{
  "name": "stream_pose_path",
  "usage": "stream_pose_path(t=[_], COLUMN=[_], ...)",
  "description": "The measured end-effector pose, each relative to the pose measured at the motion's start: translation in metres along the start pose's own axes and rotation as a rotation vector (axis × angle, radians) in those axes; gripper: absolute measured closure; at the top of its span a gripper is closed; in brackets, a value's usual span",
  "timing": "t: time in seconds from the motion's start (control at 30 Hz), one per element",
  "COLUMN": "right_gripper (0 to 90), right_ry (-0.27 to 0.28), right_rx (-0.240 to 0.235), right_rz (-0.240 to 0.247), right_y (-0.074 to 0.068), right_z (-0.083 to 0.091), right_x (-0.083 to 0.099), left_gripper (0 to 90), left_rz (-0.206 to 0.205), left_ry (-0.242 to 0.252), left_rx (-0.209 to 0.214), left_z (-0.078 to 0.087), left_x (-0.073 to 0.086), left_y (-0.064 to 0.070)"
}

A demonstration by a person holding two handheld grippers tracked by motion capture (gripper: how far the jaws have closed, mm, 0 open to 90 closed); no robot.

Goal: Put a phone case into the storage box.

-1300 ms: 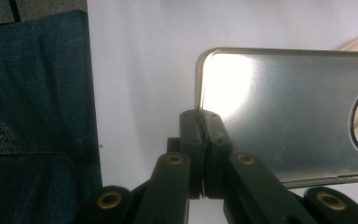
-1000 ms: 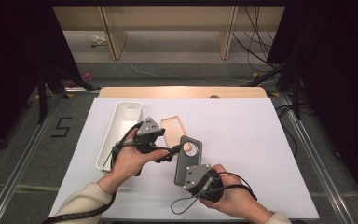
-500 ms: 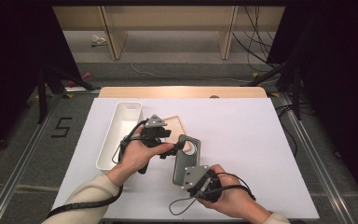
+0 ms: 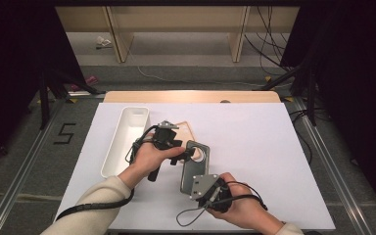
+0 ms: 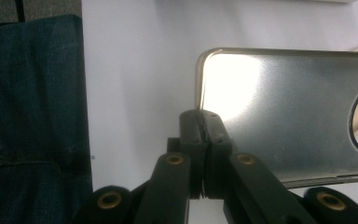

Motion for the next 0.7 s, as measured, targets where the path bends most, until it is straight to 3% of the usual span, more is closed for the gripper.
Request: stream_pose_path(t=[0.23, 0.7], right_gripper=[89.4, 89.3], right_ry=[0.006, 0.006], right_rx=[0.006, 0.011], right_rz=[0.008, 0.021], right_y=[-0.0003, -0.0023], right_z=[0.0, -0.0005], right_x=[-0.0008, -0.0014], left_gripper=[44.0, 56.7], left_rz=[0.014, 0.061], left_ry=[-0.032, -0.034], left_rx=[-0.012, 0.011], left_z=[-0.0001, -0.0033], left_x=[-0.002, -0.0052], left_y=[-0.0037, -0.0066])
Point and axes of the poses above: each handheld gripper's, and its own axes: z roughly backward along the jaws, x roughly out of its underside, y roughly to its right, the point moved 3 cm from there along -z, roughly forward along the jaws, and after that the axes turned 13 degrees about -z, right-handed, at the moved point
